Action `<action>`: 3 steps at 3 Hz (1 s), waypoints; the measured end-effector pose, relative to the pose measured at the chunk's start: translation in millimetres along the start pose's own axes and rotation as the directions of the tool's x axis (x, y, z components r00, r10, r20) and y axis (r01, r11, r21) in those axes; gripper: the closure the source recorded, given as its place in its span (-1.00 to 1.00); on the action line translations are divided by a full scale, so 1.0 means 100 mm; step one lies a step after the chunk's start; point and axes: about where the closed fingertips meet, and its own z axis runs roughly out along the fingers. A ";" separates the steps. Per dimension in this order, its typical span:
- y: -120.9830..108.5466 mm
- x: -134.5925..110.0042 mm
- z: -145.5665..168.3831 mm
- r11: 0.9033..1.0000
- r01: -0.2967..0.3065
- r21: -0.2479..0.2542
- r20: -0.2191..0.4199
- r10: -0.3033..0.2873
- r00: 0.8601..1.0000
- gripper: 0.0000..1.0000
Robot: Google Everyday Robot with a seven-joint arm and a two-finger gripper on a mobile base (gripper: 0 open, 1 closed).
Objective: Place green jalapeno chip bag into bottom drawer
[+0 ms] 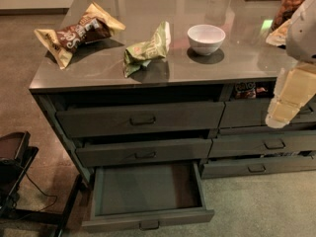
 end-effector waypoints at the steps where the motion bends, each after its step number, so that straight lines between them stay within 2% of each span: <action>1: 0.00 0.00 0.00 1.000 0.000 0.000 0.000 0.000 1.000 -1.00; 2: -0.07 -0.09 0.02 0.998 0.046 0.047 0.020 -0.047 0.999 -1.00; 3: -0.25 -0.37 0.10 0.976 0.167 0.137 0.094 -0.181 0.979 -1.00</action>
Offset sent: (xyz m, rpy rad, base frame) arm 0.0245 0.0191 0.0003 -0.0132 -0.1332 0.1066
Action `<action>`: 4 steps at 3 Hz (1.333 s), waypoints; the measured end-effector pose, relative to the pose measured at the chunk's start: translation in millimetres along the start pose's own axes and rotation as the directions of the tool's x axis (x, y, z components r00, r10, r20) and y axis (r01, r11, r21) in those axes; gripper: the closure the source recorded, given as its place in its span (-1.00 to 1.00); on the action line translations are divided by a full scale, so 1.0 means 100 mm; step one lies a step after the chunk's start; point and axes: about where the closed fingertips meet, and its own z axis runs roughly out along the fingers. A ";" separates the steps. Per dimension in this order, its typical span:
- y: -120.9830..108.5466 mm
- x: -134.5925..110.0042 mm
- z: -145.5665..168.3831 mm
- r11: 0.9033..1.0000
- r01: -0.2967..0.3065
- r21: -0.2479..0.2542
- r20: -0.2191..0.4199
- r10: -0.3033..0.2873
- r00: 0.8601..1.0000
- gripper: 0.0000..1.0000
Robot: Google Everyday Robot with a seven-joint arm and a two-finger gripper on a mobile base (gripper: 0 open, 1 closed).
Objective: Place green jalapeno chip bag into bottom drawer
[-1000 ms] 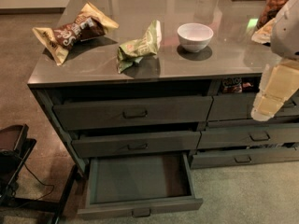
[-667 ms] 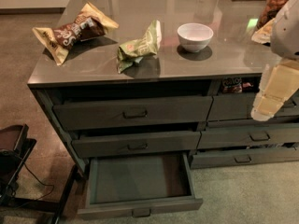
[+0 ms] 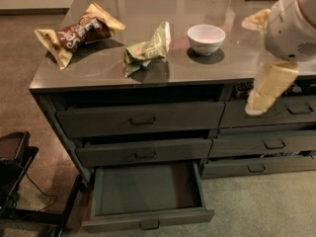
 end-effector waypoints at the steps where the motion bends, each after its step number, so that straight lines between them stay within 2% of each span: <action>1: -0.35 -0.41 0.11 0.977 0.172 0.125 0.112 -0.186 0.976 -1.00; 2: -0.40 -0.45 0.07 0.955 0.250 0.162 0.102 -0.268 0.958 -1.00; 3: -0.40 -0.45 0.07 0.955 0.250 0.162 0.102 -0.268 0.958 -1.00; 4: -0.45 -0.54 0.13 0.923 0.321 0.214 0.111 -0.349 0.930 -1.00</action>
Offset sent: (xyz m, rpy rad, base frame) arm 0.0329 0.0340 0.0137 0.0278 -0.1470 0.1593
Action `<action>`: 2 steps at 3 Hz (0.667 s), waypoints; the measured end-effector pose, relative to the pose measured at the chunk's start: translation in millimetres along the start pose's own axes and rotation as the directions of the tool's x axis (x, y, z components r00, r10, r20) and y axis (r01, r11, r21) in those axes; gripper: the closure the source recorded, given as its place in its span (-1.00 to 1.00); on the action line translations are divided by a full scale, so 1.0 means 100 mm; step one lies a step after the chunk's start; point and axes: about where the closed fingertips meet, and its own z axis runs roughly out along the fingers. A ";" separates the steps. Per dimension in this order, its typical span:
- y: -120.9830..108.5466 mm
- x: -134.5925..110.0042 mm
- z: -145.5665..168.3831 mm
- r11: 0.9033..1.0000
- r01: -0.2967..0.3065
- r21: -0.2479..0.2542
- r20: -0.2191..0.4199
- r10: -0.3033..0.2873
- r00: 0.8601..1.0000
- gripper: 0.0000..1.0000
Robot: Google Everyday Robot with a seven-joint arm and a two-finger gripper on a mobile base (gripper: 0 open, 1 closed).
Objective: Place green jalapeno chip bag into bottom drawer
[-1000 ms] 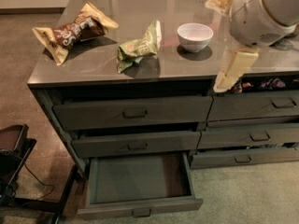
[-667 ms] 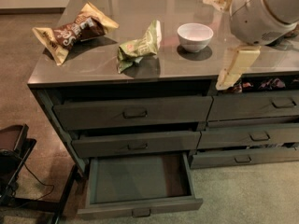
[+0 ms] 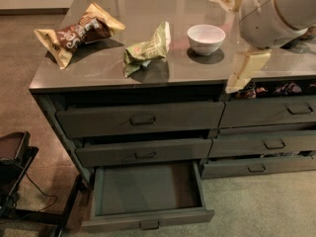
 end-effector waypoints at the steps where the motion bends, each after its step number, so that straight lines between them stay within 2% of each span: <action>1: -0.20 -0.18 0.24 0.986 0.139 0.096 0.065 -0.146 0.987 -1.00; 2: -0.39 -0.47 0.53 0.937 0.308 0.163 0.122 -0.329 0.936 -1.00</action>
Offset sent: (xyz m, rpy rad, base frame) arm 0.0687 0.1140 -0.0137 -0.0917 -0.3592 0.5508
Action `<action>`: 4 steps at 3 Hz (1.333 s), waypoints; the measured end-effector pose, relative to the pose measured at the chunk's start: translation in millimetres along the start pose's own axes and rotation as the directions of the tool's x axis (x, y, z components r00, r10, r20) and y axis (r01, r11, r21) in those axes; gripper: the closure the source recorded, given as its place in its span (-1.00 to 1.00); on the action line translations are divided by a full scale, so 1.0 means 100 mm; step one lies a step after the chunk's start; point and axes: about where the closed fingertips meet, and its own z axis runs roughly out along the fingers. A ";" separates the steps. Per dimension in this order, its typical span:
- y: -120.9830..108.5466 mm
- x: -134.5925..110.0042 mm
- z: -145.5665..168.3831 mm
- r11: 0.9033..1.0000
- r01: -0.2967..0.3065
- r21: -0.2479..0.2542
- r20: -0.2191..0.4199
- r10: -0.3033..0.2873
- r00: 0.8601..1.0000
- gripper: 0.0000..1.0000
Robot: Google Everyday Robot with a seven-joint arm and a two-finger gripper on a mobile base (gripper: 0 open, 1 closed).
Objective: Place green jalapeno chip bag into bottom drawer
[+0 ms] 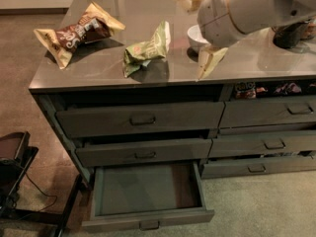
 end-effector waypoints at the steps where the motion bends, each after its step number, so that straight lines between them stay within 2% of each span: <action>1: -0.14 -0.18 0.38 0.989 0.149 0.010 0.061 -0.149 0.987 -1.00; 2: -0.21 -0.25 0.73 0.971 0.240 0.006 0.097 -0.240 0.966 -1.00; 3: -0.24 -0.24 1.01 0.961 0.275 0.007 0.112 -0.274 0.955 -1.00; 4: -0.28 -0.19 1.24 0.961 0.277 0.014 0.112 -0.276 0.955 -0.96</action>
Offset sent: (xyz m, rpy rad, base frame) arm 0.0638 0.0927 -0.0488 -0.1523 -0.1159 0.3227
